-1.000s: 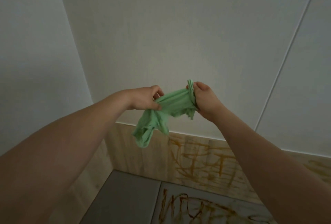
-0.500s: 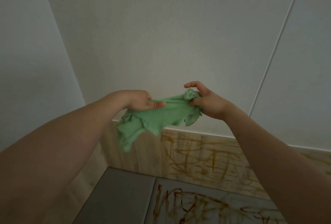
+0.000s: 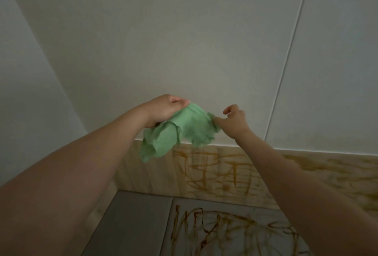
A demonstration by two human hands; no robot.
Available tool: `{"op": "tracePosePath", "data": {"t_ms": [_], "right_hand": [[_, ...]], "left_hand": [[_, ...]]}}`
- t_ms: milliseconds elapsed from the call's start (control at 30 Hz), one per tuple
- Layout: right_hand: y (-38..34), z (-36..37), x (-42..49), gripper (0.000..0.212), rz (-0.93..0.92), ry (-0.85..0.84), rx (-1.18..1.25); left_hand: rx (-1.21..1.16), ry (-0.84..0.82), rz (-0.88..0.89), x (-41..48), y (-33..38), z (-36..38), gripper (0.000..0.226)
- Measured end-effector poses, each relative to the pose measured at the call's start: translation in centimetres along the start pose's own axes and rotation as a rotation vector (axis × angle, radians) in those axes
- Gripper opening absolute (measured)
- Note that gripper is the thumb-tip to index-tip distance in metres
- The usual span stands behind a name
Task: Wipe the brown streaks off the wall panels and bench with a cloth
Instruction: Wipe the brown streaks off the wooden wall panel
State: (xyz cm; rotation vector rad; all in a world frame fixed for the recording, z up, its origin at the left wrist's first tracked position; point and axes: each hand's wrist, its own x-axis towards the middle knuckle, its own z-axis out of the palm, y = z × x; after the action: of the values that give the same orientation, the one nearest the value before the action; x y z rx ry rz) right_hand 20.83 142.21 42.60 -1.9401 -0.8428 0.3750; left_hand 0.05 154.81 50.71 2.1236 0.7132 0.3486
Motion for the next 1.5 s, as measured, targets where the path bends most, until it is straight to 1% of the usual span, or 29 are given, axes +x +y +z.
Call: {"op": "tracePosePath", "data": {"t_ms": [33, 67, 133, 167, 233, 267, 333, 400, 433, 467, 533, 633, 667, 700, 733, 800, 833, 867, 900, 967, 1033, 1100, 1133, 1233, 1267, 1333, 1400, 1467, 1500], "right_hand": [[0.2, 0.1, -0.3, 0.032, -0.012, -0.011, 0.033], [0.6, 0.0, -0.3, 0.03, -0.009, -0.075, 0.148], [0.7, 0.0, -1.0, 0.041, 0.017, -0.301, 0.443], [1.0, -0.3, -1.2, 0.048, 0.005, -0.423, 0.529], [1.2, 0.0, -1.7, 0.052, -0.065, -0.575, 0.532], [1.4, 0.1, -1.8, 0.05, -0.089, -0.604, 0.513], [1.8, 0.3, -1.8, 0.042, -0.09, -0.583, 0.529], [2.2, 0.4, -1.8, 0.03, -0.064, -0.566, 0.557], [2.3, 0.3, -1.9, 0.023, -0.052, -0.557, 0.552], [2.4, 0.2, -1.9, 0.017, -0.041, -0.548, 0.55], [2.2, 0.5, -2.3, 0.019, -0.006, -0.532, 0.607], [1.3, 1.8, -2.8, 0.019, 0.095, -0.484, 0.876], [1.0, 2.3, -3.0, 0.017, 0.133, -0.467, 0.978], [0.7, 3.5, -3.3, 0.016, 0.174, -0.438, 1.054], [0.5, 4.8, -3.5, 0.018, 0.213, -0.412, 1.108], [0.4, 7.6, -3.8, 0.03, 0.282, -0.388, 1.159], [0.5, 8.5, -3.9, 0.038, 0.306, -0.388, 1.155], [0.9, 10.1, -4.0, 0.042, 0.345, -0.377, 1.145], [1.3, 10.7, -4.1, 0.043, 0.372, -0.347, 1.111], [2.4, 13.4, -4.4, 0.037, 0.428, -0.278, 1.025], [4.2, 15.8, -4.6, 0.027, 0.458, -0.2, 0.941], [6.3, 17.8, -4.7, 0.025, 0.507, -0.174, 0.954], [7.1, 18.7, -4.6, 0.027, 0.534, -0.182, 0.99], [9.8, 21.4, -3.1, 0.039, 0.606, -0.23, 1.109], [10.8, 22.2, -2.6, 0.042, 0.622, -0.232, 1.129], [13.2, 23.8, -1.5, 0.053, 0.658, -0.25, 1.153], [15.2, 24.9, -1.1, 0.065, 0.689, -0.375, 1.147], [16.0, 25.8, -1.0, 0.066, 0.707, -0.553, 1.083], [16.1, 26.2, -0.8, 0.062, 0.693, -0.589, 1.08]], "left_hand": [[-0.023, 0.017, -0.017, 0.6, 0.2, 0.8, 0.036], [-0.036, 0.026, -0.029, 1.4, 0.5, 1.9, 0.039], [-0.041, 0.047, -0.068, 1.9, 1.0, 3.2, 0.043], [-0.068, 0.042, -0.087, 2.1, 1.5, 4.0, 0.046], [-0.165, -0.007, -0.121, 1.9, 2.1, 4.5, 0.049], [-0.213, -0.039, -0.138, 1.8, 2.2, 4.7, 0.046], [-0.207, -0.048, -0.156, 1.7, 2.0, 4.5, 0.033], [-0.042, -0.04, -0.174, 1.8, 1.4, 3.5, 0.019], [0.068, -0.054, -0.181, 1.7, 0.9, 2.8, 0.017], [0.156, -0.079, -0.182, 1.7, 0.4, 2.1, 0.018], [0.232, -0.136, -0.152, 1.8, -1.0, 0.8, 0.023], [0.296, -0.184, -0.044, 2.3, -3.7, -0.1, 0.03], [0.309, -0.183, -0.032, 2.6, -4.6, 0.1, 0.028], [0.296, -0.194, -0.031, 2.6, -6.0, 0.2, 0.028], [0.254, -0.215, -0.034, 2.4, -7.2, 0.1, 0.034], [0.046, -0.293, -0.072, 2.1, -9.7, 0.4, 0.062], [-0.065, -0.332, -0.089, 2.1, -10.6, 0.6, 0.069], [-0.166, -0.372, -0.12, 2.2, -12.2, 0.8, 0.064], [-0.244, -0.388, -0.139, 2.4, -13.2, 1.0, 0.049], [-0.404, -0.382, -0.192, 2.7, -16.3, 1.4, 0.013], [-0.543, -0.36, -0.235, 3.4, -19.3, 2.2, 0.014], [-0.576, -0.329, -0.27, 3.7, -21.2, 3.1, 0.011], [-0.584, -0.335, -0.286, 3.9, -22.3, 3.6, 0.01], [-0.594, -0.423, -0.39, 4.3, -25.7, 5.8, 0.042], [-0.579, -0.418, -0.424, 4.3, -26.7, 6.5, 0.045], [-0.58, -0.304, -0.488, 4.8, -28.5, 7.5, 0.04], [-0.625, -0.194, -0.538, 5.6, -29.4, 8.2, 0.032], [-0.651, -0.218, -0.565, 6.7, -30.1, 8.6, 0.029], [-0.639, -0.256, -0.576, 7.3, -30.5, 8.8, 0.035]]}}
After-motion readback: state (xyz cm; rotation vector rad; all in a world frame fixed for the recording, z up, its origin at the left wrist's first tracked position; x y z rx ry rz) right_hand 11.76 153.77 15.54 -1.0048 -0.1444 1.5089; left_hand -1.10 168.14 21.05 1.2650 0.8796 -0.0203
